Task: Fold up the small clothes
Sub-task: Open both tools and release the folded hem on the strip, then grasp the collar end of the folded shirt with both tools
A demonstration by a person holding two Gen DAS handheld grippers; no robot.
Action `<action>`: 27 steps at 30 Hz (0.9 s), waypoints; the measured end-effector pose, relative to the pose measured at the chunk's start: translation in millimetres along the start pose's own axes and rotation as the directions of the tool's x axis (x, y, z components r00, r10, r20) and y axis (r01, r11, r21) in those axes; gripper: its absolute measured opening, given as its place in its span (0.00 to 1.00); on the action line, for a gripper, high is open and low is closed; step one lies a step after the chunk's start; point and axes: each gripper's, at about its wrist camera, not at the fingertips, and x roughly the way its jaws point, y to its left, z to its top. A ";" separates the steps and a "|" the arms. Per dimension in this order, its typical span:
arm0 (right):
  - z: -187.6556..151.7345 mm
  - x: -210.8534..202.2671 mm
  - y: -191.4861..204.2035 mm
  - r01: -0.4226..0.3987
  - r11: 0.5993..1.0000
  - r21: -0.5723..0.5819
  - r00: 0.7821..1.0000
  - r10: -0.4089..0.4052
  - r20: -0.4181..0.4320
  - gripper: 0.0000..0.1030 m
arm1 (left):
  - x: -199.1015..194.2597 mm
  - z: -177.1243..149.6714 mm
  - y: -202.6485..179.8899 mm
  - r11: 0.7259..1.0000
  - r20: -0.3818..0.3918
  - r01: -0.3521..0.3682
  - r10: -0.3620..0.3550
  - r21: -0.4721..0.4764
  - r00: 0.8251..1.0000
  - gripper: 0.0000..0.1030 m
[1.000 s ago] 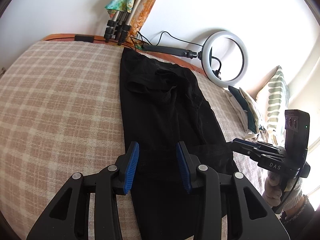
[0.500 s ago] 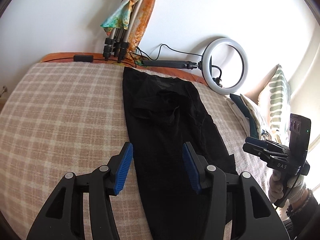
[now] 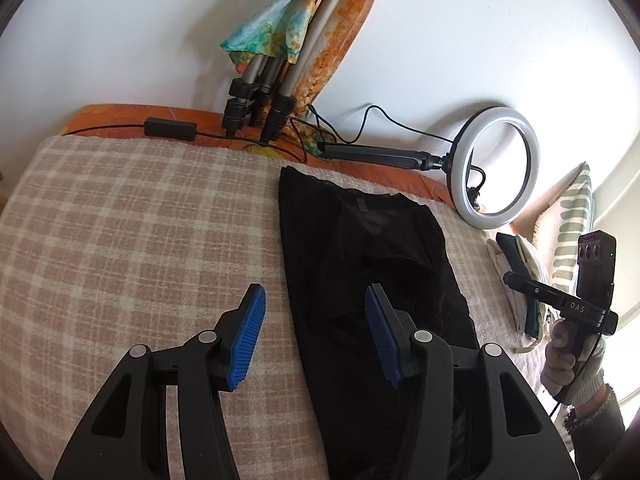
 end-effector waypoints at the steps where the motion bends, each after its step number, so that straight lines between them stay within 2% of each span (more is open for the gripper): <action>1: 6.7 5.3 -3.3 -0.005 1.000 0.008 1.000 0.005 -0.003 0.53 | 5.8 3.8 3.3 1.000 -0.002 0.005 -0.005 -0.011 1.000 0.49; 4: 25.0 22.7 -13.6 -0.018 0.999 0.033 1.000 0.018 -0.011 0.52 | 25.9 15.6 13.2 0.998 -0.016 0.030 -0.031 -0.049 0.999 0.49; 13: 63.8 82.8 -38.3 -0.076 0.993 0.094 0.996 0.081 -0.048 0.52 | 76.8 39.9 26.8 0.997 -0.035 0.028 -0.030 -0.076 0.999 0.49; 17: 71.7 102.6 -44.6 -0.107 0.989 0.101 0.991 0.114 -0.067 0.52 | 91.8 44.6 24.8 0.998 -0.035 0.029 -0.031 -0.049 0.999 0.49; 19: 74.4 111.6 -45.6 -0.111 0.989 0.098 0.990 0.119 -0.077 0.52 | 95.9 49.0 23.4 0.999 -0.025 0.026 -0.027 -0.035 0.999 0.52; 24: 80.5 124.0 -43.9 -0.139 0.985 0.102 0.987 0.146 -0.062 0.52 | 105.4 59.8 26.8 0.995 0.001 0.059 -0.059 -0.081 0.998 0.63; 27: 85.5 130.7 -39.6 -0.144 0.985 0.096 0.987 0.150 -0.061 0.52 | 110.5 62.5 21.6 0.998 0.005 0.046 -0.045 -0.053 0.999 0.63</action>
